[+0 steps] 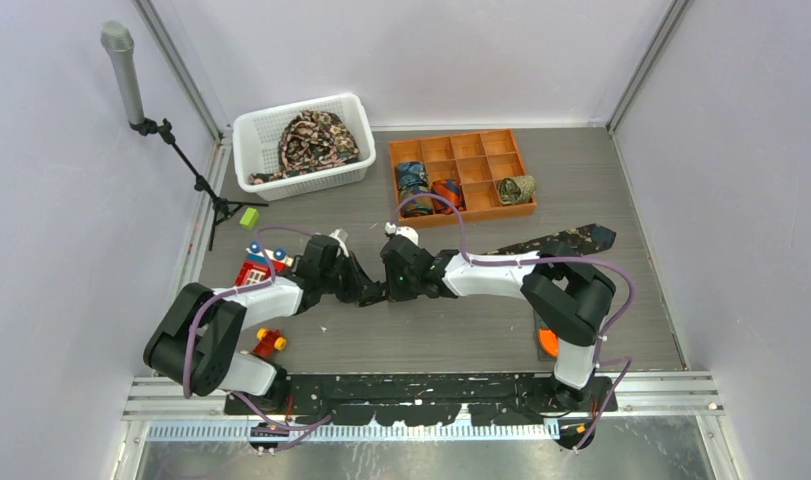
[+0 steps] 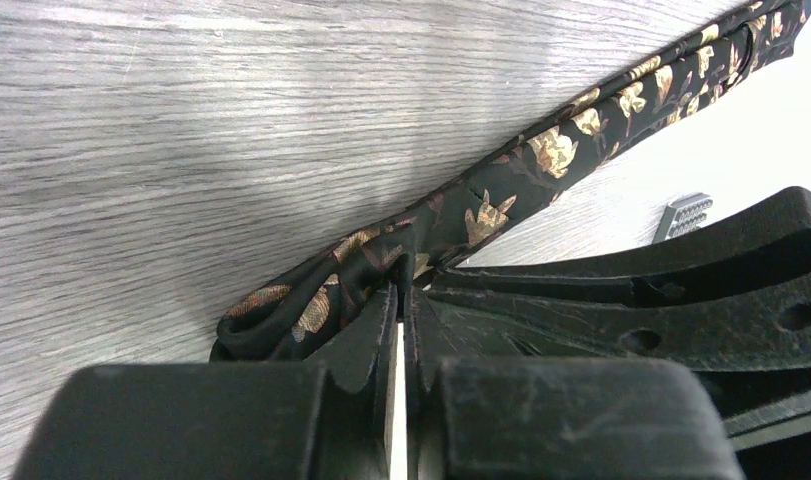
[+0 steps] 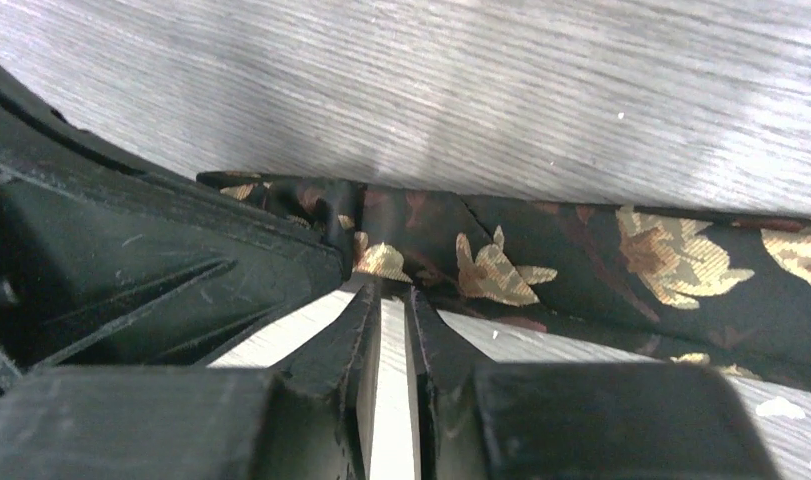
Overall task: Roll the ties
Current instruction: Roll the tie at the center of the board.
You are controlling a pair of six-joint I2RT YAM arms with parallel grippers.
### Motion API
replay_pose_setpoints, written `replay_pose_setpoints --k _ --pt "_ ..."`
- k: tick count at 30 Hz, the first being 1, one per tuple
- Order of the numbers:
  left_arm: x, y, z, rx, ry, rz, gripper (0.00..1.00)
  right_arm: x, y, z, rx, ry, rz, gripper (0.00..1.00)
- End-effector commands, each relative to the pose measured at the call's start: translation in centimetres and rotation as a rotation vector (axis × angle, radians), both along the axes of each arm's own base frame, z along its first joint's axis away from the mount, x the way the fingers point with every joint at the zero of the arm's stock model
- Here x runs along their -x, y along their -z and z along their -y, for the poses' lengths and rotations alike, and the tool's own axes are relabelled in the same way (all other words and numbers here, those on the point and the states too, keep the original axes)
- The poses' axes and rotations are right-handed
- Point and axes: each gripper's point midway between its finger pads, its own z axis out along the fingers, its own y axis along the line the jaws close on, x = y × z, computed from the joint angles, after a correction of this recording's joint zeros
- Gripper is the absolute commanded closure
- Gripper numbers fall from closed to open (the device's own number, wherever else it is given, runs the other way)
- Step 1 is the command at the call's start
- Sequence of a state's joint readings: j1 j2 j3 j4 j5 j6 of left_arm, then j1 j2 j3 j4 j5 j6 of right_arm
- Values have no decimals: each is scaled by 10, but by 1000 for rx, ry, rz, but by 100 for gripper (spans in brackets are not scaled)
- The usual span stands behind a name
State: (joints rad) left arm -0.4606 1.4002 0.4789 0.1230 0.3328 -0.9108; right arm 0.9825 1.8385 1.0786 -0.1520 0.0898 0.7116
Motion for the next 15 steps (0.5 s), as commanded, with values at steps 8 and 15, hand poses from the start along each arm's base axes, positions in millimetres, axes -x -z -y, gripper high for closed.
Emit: replay_pose_setpoints --k 8,15 --pt "-3 -9 3 27 9 62 76 -2 -55 -19 -98 -41 28 67" --pt "-3 -13 3 46 7 98 61 -7 -60 -18 -114 -28 29 66"
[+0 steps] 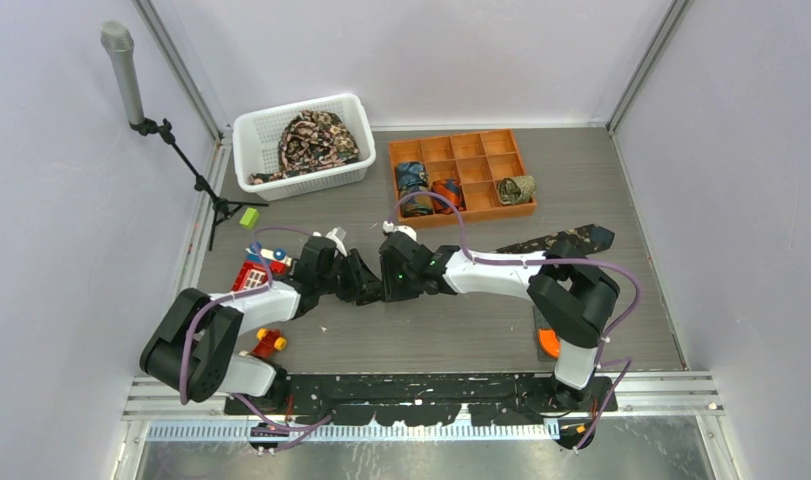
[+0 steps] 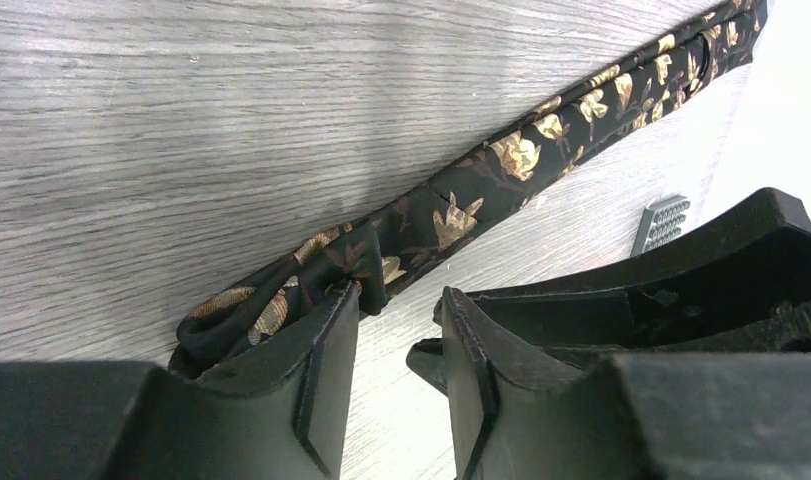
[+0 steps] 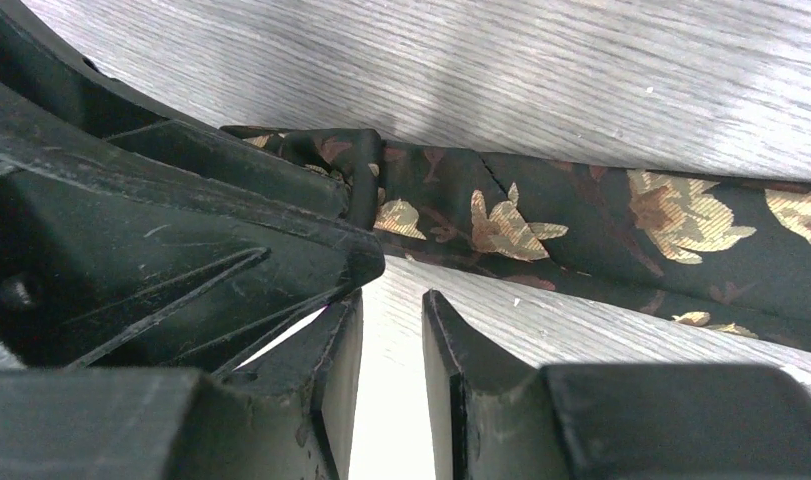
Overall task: Roll the ties
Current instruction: Roll the tie at the center of the board.
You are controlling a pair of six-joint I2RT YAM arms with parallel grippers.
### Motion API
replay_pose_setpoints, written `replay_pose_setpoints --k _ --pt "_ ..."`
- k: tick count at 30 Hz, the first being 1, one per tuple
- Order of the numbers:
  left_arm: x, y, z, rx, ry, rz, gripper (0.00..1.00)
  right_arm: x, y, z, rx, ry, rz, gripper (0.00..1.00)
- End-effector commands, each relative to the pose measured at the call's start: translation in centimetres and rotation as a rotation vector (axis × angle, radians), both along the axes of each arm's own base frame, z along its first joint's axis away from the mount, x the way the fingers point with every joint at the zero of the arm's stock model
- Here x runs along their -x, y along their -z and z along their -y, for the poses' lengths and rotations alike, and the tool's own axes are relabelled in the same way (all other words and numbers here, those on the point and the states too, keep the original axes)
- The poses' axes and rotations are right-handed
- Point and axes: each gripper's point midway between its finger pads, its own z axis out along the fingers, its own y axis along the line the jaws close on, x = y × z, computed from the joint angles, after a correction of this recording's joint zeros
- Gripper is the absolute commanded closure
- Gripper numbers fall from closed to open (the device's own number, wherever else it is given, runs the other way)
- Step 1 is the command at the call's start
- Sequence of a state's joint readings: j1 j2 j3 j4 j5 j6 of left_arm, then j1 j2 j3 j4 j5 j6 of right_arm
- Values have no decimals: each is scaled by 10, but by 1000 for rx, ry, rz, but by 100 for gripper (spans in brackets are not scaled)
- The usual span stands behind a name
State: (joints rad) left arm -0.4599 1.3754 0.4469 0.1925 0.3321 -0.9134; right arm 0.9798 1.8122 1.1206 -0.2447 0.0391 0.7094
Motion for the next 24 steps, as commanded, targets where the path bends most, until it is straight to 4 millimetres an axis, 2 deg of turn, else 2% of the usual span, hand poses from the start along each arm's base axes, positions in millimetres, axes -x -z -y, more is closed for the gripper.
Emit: replay_pose_setpoints --k 1,10,21,24 --pt "1 -7 1 19 9 49 60 -17 -46 -17 -115 6 72 66" --pt "-1 -20 1 53 -10 99 63 -30 -56 -7 -145 40 79 67" --pt "-1 -27 0 62 -20 121 79 -34 -60 -10 -199 32 40 67" --pt "-2 -30 -1 62 -21 130 87 -33 -58 -13 -203 23 28 67"
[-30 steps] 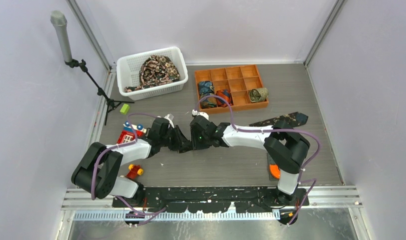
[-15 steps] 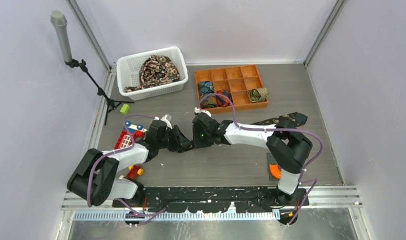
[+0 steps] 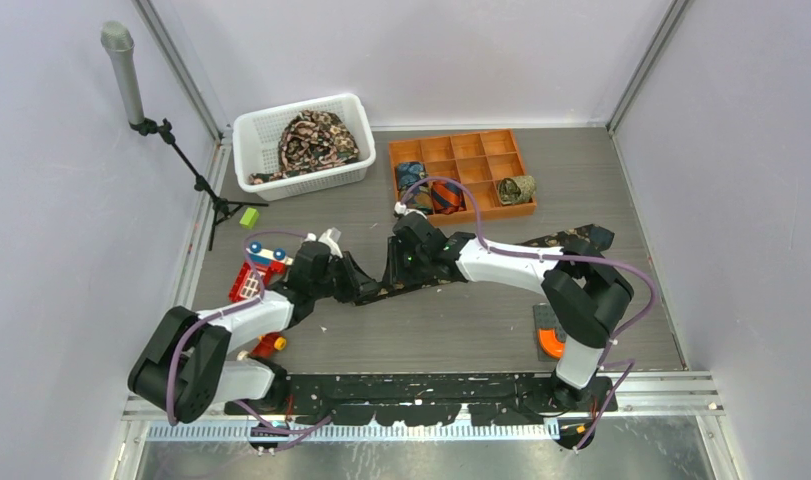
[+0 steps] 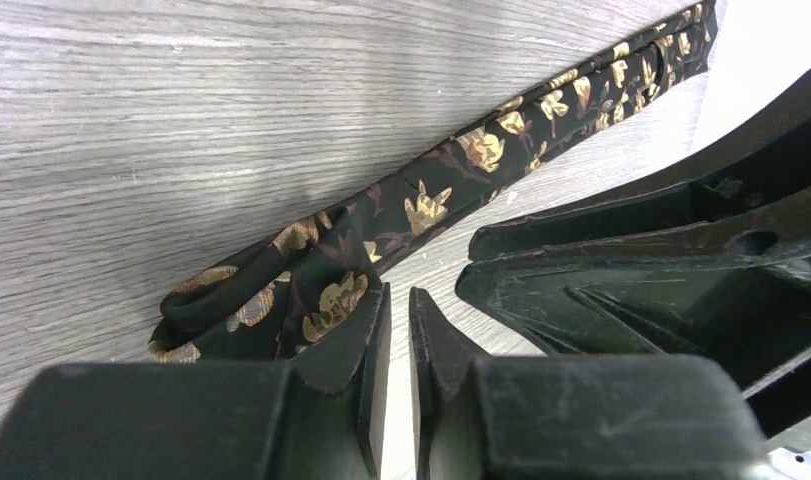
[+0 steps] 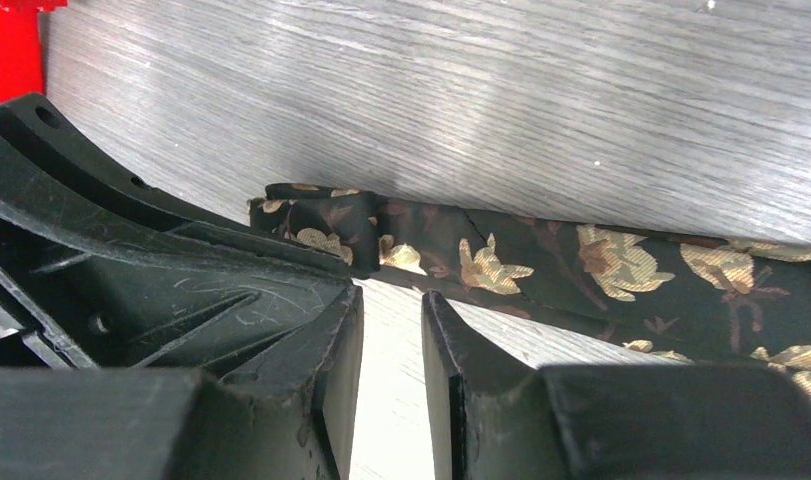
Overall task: Roll the ties
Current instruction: Roll the tie at the center of the board.
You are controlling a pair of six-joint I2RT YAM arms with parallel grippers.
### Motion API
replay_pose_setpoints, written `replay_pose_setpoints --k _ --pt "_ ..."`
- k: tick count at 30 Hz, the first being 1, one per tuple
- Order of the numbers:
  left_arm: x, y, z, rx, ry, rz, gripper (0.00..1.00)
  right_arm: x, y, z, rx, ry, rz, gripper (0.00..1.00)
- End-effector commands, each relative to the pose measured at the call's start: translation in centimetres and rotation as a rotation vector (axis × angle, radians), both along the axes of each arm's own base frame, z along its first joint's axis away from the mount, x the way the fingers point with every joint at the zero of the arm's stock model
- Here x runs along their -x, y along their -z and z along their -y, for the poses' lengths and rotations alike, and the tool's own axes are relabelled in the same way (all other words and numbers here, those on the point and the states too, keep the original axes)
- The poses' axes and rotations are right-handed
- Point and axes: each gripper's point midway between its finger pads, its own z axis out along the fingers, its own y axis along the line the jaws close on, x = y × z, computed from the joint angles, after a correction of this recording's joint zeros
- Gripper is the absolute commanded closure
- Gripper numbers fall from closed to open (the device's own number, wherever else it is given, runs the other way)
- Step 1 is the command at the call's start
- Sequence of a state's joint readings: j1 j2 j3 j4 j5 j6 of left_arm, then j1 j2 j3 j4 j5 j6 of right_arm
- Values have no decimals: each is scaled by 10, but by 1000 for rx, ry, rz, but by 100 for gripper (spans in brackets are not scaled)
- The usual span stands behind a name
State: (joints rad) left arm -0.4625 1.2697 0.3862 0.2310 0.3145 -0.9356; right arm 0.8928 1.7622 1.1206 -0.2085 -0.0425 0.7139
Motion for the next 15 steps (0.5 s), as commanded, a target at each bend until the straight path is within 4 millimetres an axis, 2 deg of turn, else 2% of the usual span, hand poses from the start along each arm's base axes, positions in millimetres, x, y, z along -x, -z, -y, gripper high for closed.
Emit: replay_pose_setpoints --k 1,5,10,15 --pt "-5 -16 2 21 2 69 89 -6 -30 -19 -96 -19 27 67" --pt "-5 -20 0 8 -1 77 100 -5 -26 -25 -105 -35 8 66" --pt "-3 -27 -8 -29 -11 89 100 -5 -23 -32 -106 -57 -12 64" --pt "4 -37 -33 -152 -55 102 100 -7 -25 -36 -106 -69 -17 64"
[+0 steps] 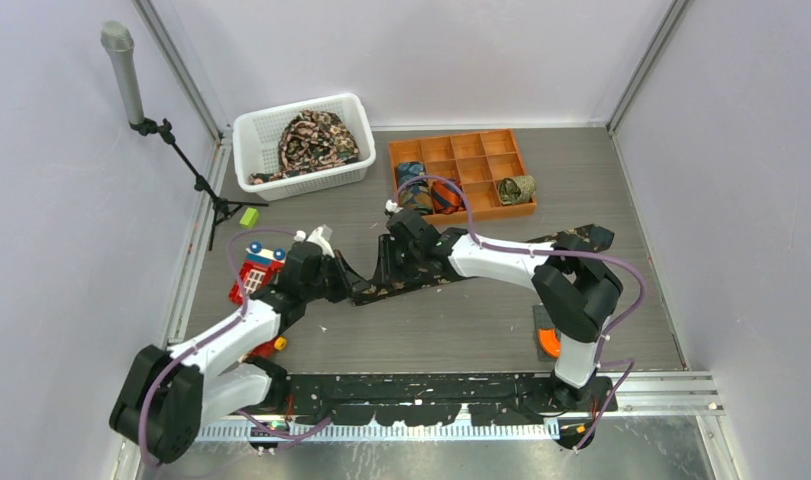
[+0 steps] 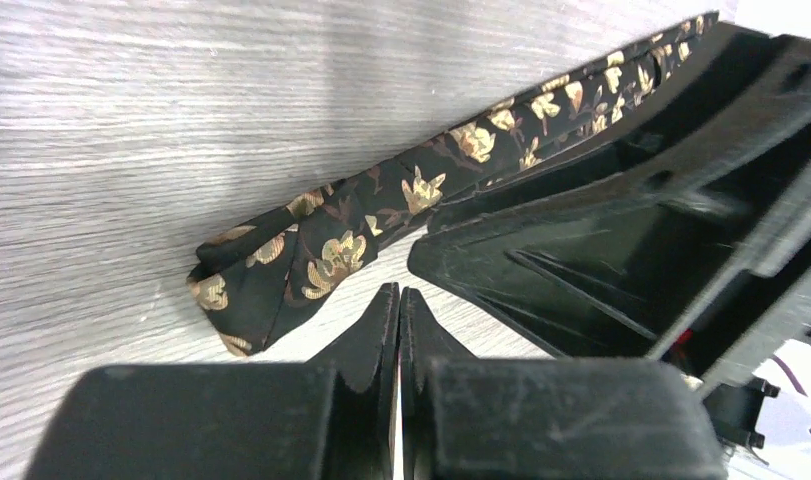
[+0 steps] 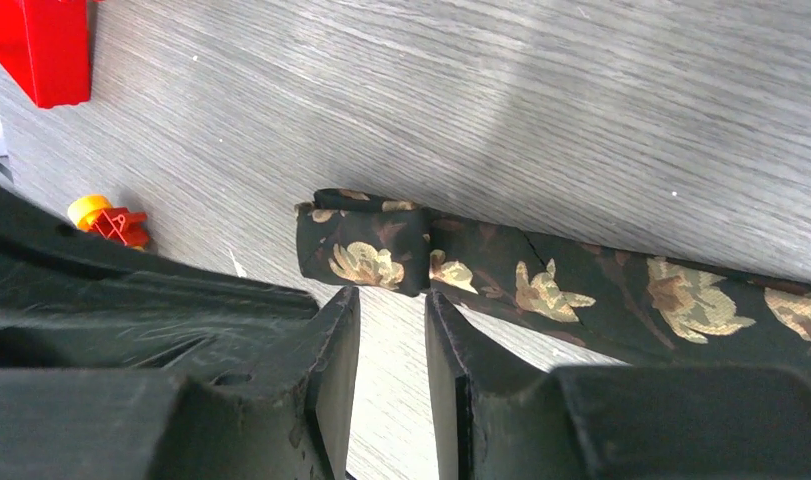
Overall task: Roll the ties
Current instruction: Roll the tie at the center of the board.
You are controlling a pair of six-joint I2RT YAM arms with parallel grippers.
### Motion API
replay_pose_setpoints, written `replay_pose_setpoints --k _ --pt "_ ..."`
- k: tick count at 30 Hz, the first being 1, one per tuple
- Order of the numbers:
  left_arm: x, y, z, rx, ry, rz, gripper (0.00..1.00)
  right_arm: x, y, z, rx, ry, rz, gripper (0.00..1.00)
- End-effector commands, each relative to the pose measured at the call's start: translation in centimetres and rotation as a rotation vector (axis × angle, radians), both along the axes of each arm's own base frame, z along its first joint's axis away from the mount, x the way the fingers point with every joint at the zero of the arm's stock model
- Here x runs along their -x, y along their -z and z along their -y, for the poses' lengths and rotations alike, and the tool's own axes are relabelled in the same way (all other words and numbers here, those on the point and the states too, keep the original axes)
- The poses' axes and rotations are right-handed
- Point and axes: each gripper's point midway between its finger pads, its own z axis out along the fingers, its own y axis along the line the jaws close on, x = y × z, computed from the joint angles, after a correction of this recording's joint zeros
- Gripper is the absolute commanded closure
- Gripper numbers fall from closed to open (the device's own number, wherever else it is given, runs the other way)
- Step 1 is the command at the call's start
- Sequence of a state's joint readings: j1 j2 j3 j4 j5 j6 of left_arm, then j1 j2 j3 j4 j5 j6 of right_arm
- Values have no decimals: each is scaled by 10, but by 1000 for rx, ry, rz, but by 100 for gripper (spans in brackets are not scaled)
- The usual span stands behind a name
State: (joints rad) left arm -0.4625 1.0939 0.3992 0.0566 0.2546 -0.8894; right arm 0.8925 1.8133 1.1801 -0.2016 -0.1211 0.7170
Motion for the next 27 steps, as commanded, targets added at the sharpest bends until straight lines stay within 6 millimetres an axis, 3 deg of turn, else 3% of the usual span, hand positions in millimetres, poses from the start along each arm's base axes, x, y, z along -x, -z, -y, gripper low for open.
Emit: replay_pose_setpoints --k 1,7,10,14,20,27 --pt "0 -16 -25 -127 -50 47 100 -7 -22 -18 -58 -25 16 65" --pt "14 -8 -51 -223 -101 42 97 -6 -24 -32 -67 -59 7 74" --pt "15 0 -54 -236 -107 27 98 -4 -26 -41 -73 -81 5 81" --pt "12 5 -46 -210 -87 23 99 -3 -24 -47 -69 -96 4 89" --pt "5 10 -35 -183 -56 18 100 -3 -16 -47 -59 -100 -5 92" --pt "2 16 -28 -172 -30 15 100 -3 10 -45 -18 -108 -19 94"
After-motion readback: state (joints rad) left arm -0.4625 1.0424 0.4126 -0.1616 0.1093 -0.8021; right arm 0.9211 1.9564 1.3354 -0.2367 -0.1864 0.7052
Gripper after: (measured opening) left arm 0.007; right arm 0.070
